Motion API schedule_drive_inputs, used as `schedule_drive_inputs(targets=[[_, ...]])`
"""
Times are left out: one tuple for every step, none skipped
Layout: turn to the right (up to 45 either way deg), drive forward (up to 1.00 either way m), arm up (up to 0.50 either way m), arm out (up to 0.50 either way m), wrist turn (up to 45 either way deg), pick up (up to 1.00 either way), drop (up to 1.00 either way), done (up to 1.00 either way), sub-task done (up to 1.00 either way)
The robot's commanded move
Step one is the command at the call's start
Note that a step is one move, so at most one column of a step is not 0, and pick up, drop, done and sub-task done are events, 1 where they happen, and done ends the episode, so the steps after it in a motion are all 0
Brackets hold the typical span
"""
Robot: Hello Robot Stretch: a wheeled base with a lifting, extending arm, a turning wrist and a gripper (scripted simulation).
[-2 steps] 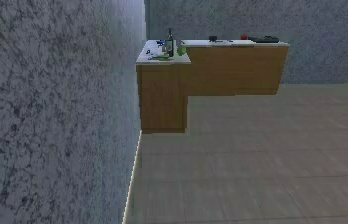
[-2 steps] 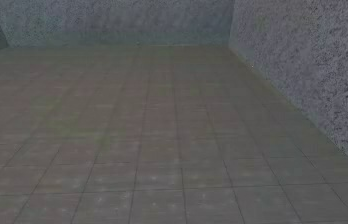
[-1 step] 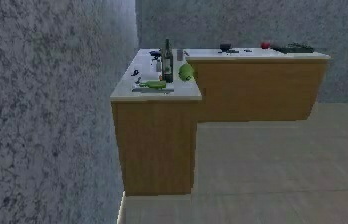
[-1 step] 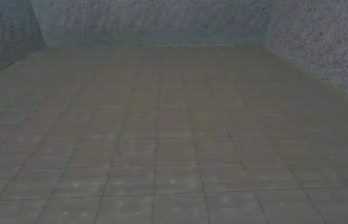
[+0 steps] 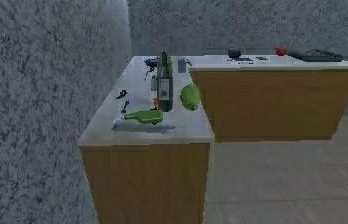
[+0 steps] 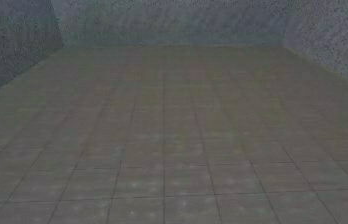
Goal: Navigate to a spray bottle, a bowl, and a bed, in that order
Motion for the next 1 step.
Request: schedule_drive_inputs(targets=[[0.0, 0.0, 0.0, 0.0, 0.0, 0.0, 0.0, 0.0, 1.0]])
